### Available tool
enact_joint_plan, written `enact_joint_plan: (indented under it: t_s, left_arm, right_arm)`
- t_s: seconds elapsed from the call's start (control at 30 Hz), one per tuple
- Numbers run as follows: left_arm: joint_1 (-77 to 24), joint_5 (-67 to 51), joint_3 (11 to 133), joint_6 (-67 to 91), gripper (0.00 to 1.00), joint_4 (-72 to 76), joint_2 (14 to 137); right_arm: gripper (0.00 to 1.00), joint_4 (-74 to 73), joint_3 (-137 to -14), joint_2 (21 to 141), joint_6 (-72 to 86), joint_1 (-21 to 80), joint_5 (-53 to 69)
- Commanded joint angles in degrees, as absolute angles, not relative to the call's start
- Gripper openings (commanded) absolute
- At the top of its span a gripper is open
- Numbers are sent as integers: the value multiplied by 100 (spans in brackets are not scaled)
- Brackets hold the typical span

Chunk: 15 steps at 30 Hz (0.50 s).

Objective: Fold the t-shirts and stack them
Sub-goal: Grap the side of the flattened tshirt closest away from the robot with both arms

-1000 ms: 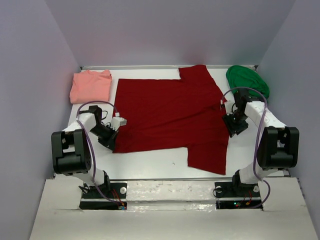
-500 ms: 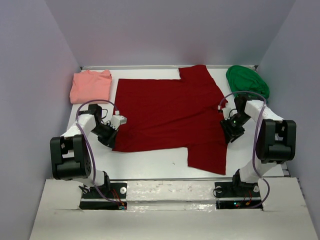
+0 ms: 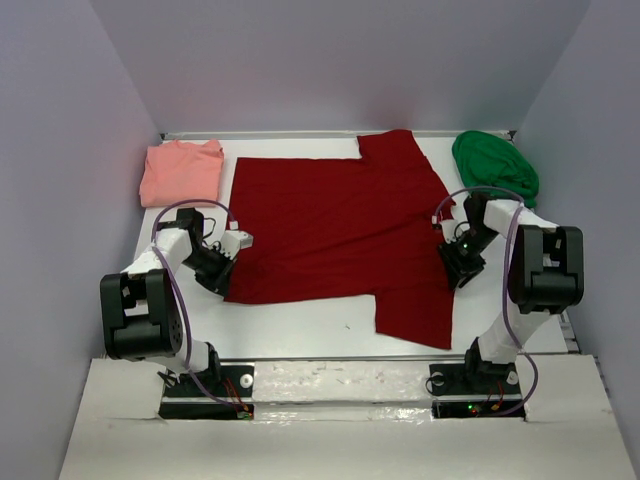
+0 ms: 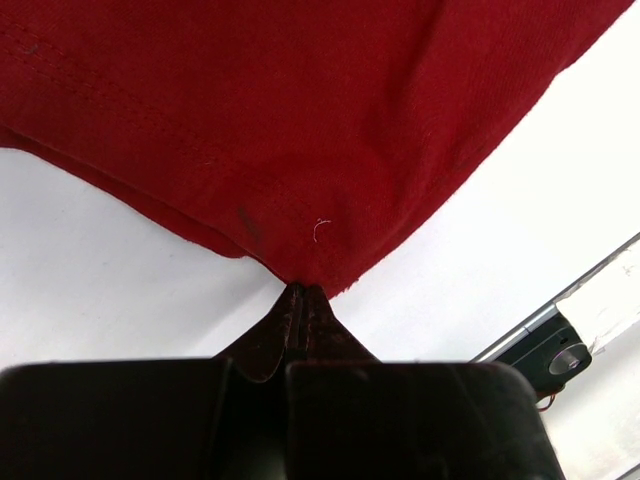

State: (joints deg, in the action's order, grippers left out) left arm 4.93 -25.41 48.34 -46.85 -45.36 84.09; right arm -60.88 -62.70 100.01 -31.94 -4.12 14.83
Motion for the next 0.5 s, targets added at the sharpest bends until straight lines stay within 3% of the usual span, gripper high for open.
enact_joint_plan:
  t_s: [0.0,0.27,0.37,0.47]
  left_arm:
    - [457,-2531,4781,-4641,0,-4597,8358]
    - [448,-2514,4773,-4623,0,-4579,8341]
    - [439,-2514,4781,-4623,0,-4579,8341]
    - [439,-2514,4781,-4623,0,-4588,8350]
  right_arm:
    - [41,-5766,-6152,10134,-3208,-422,1275]
    - [38,-5625,-6284,10564,-3173,-422,1353]
    - [20,-5686,-6389,10626,-3182,-422,1459]
    - [8,-5713,-6407,10574,-3182,-422,1468]
